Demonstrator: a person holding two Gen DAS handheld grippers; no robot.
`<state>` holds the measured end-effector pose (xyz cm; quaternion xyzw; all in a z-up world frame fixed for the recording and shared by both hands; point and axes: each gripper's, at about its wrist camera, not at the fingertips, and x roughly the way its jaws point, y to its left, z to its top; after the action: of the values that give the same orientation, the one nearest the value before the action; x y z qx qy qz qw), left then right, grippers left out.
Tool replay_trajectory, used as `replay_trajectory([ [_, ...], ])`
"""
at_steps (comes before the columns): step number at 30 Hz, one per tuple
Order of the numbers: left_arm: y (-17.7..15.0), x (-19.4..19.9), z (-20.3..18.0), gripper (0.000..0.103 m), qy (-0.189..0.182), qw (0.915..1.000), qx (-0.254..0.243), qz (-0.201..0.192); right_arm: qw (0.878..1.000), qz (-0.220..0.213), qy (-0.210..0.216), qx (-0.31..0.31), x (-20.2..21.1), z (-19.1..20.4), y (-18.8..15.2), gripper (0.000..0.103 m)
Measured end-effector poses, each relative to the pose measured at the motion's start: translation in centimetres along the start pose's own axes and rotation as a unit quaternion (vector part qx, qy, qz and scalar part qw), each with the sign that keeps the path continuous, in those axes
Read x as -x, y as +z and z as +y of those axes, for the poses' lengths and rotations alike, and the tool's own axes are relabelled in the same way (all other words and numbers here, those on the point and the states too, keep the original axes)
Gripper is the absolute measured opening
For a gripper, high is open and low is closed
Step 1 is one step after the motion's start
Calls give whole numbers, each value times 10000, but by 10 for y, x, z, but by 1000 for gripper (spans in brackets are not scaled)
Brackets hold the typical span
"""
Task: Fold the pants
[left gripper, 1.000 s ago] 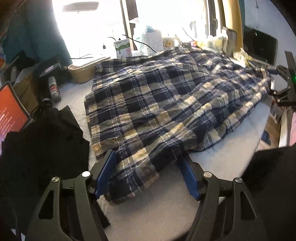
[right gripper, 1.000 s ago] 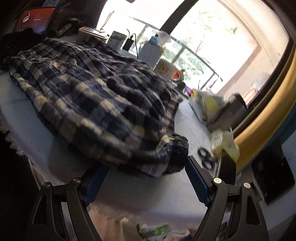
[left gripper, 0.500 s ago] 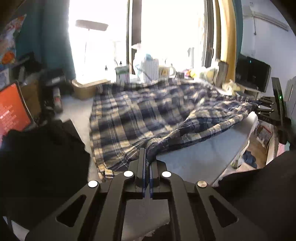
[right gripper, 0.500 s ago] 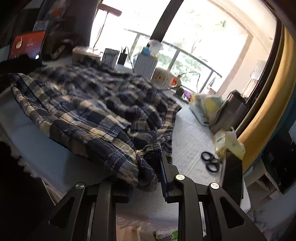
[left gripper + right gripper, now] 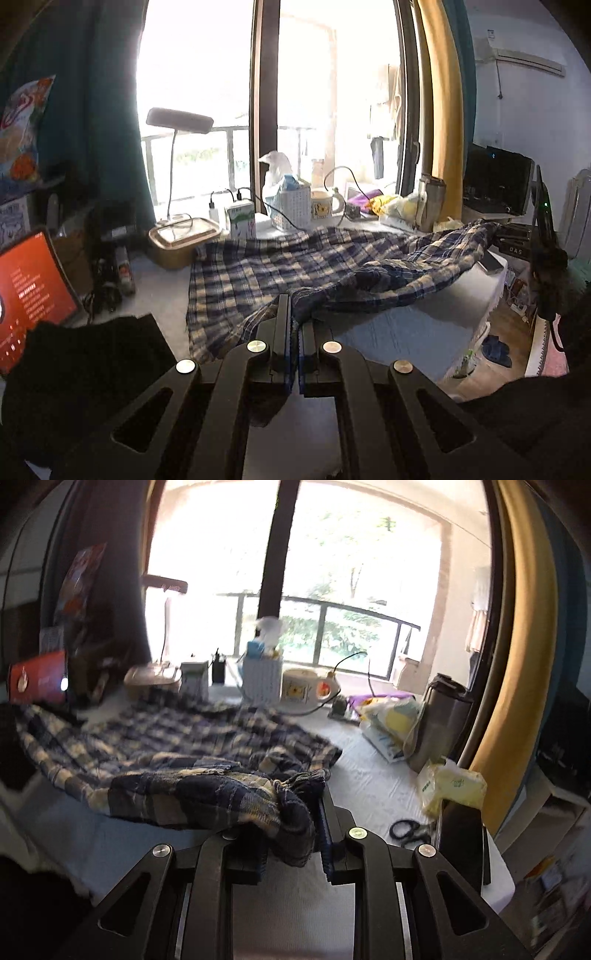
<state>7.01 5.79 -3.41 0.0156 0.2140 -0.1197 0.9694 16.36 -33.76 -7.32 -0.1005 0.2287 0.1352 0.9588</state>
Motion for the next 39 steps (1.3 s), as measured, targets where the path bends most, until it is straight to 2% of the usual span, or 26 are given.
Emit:
replay_trajectory([
  [7,17,-24,20,1,34,9997,220,120,9993,-236,30,-298,-19,-15,32,23],
  [12,37,-50,34,1,120,9994,289,125,9991,-185,55,-367,-46,-19,48,23],
  [17,56,-82,47,1,140,9993,336,78,9986,-11,112,-513,-82,-29,65,23],
  [26,79,-156,75,1,124,9986,335,402,9978,315,160,-557,-141,-39,87,23],
  [31,88,-196,92,1,96,9980,309,535,9956,535,263,-718,-180,-44,91,23],
  [39,102,-263,114,1,-98,9959,170,887,9928,874,103,-808,-239,-50,92,23],
])
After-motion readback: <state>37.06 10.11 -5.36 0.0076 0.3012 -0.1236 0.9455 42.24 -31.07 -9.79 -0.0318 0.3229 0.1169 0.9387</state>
